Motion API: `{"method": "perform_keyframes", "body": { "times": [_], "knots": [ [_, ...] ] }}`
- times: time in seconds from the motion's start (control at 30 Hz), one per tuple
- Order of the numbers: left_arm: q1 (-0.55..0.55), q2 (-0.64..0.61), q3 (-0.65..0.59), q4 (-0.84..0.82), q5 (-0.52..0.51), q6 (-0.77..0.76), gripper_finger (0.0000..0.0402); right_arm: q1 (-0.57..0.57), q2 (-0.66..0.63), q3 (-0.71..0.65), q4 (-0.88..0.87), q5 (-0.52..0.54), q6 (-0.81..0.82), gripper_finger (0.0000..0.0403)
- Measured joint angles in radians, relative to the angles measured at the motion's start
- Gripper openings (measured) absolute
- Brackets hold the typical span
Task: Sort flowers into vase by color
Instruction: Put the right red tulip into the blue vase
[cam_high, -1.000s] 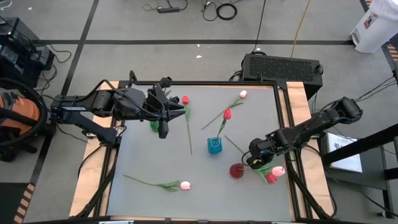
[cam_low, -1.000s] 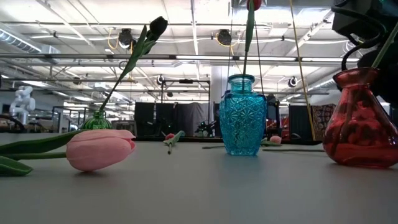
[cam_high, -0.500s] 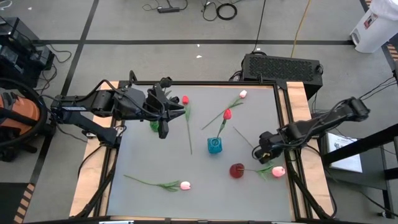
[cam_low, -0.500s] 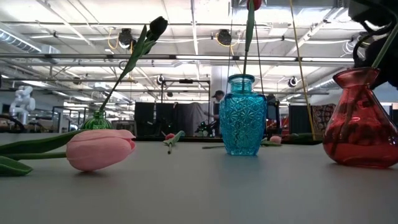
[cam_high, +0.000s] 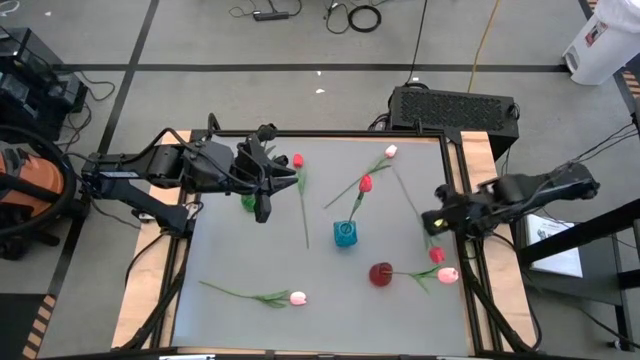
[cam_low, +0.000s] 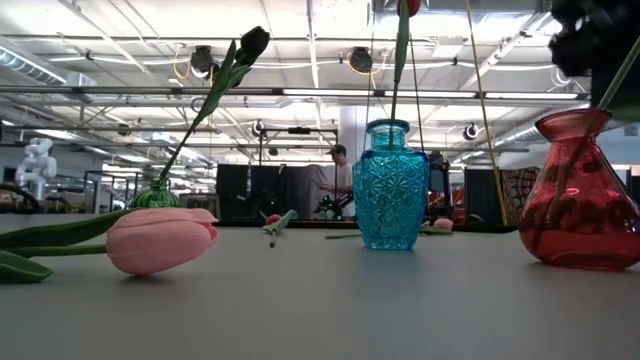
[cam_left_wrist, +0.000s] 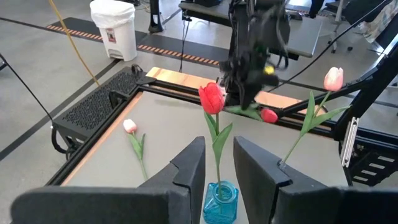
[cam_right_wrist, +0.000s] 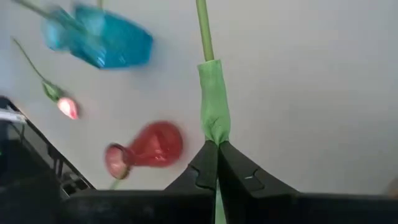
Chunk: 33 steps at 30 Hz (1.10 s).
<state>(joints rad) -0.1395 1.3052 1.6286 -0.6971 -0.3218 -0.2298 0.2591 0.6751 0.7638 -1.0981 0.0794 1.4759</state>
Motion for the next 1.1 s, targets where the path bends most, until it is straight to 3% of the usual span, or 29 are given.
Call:
{"method": "perform_keyframes", "body": {
  "times": [0.17, 0.4, 0.53, 0.83, 1.1],
  "knots": [
    [0.000, 0.000, 0.000, 0.002, 0.000, 0.004, 0.0091, -0.017, -0.003, 0.176, -0.130, 0.112, -0.026, 0.0000],
    [0.000, 0.000, 0.000, 0.013, 0.000, 0.038, 0.0091, -0.025, 0.008, 0.395, -0.140, 0.280, -0.077, 0.0000],
    [0.000, 0.000, 0.000, 0.072, 0.003, 0.135, 0.0091, -0.025, 0.032, 0.486, -0.118, 0.314, -0.119, 0.0000],
    [0.000, 0.000, 0.000, 0.202, -0.011, 0.480, 0.0091, -0.025, 0.074, 0.528, 0.118, 0.314, -0.191, 0.0000],
    [0.000, 0.000, 0.000, 0.202, -0.148, 0.769, 0.0091, -0.025, 0.120, 0.528, 0.291, 0.307, -0.185, 0.0000]
  ]
}}
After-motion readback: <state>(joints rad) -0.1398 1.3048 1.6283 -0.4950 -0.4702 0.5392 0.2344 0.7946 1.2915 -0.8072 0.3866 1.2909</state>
